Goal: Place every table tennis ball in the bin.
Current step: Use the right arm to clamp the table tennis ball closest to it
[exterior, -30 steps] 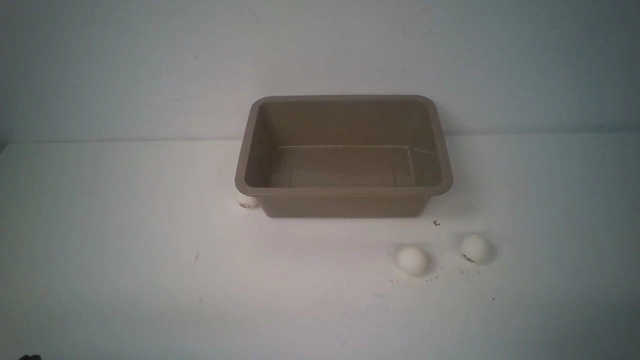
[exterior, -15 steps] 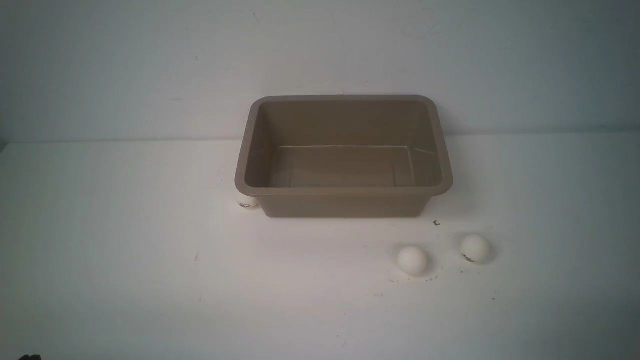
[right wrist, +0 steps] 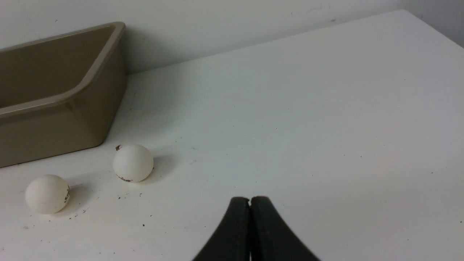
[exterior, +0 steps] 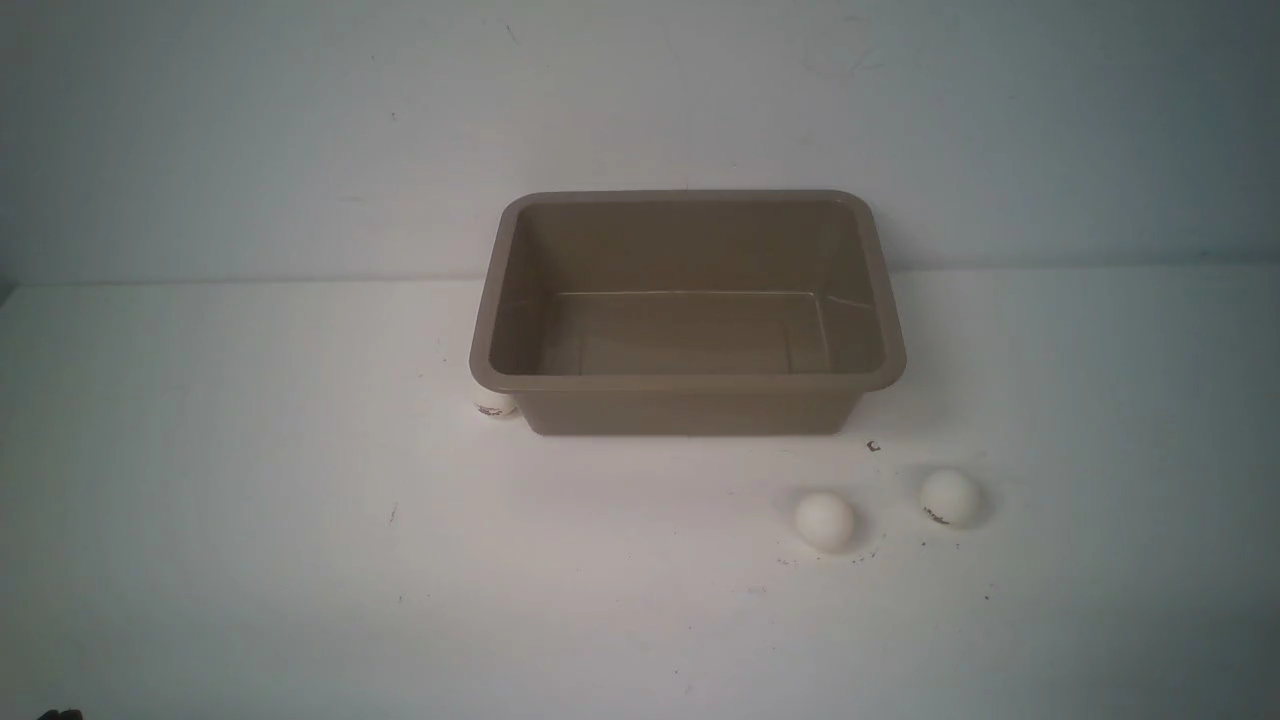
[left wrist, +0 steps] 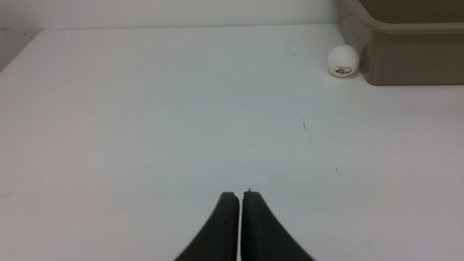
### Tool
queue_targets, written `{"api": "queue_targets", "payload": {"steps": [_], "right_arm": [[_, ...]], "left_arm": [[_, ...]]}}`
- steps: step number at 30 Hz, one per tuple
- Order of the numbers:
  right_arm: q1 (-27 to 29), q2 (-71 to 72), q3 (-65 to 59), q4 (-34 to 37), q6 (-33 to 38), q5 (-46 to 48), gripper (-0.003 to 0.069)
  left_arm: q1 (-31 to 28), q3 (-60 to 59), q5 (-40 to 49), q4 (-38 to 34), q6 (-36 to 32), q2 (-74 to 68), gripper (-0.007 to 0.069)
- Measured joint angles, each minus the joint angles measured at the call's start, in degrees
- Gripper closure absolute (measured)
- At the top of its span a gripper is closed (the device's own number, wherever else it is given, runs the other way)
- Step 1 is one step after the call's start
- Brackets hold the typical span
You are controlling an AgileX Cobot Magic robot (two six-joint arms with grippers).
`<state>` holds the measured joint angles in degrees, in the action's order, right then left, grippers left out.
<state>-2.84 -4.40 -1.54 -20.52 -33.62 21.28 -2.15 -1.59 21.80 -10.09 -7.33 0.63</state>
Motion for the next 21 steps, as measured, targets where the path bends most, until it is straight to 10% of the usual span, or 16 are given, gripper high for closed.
{"api": "queue_targets", "payload": {"steps": [7, 21], "right_arm": [[0.00, 0.00, -0.12, 1.63, -1.84, -3.20, 0.0675], [0.00, 0.00, -0.12, 8.22, -14.39, -41.27, 0.0675]], "left_arm": [[0.00, 0.00, 0.00, 0.00, 0.00, 0.00, 0.0629], [0.00, 0.00, 0.00, 0.00, 0.00, 0.00, 0.0629]]}}
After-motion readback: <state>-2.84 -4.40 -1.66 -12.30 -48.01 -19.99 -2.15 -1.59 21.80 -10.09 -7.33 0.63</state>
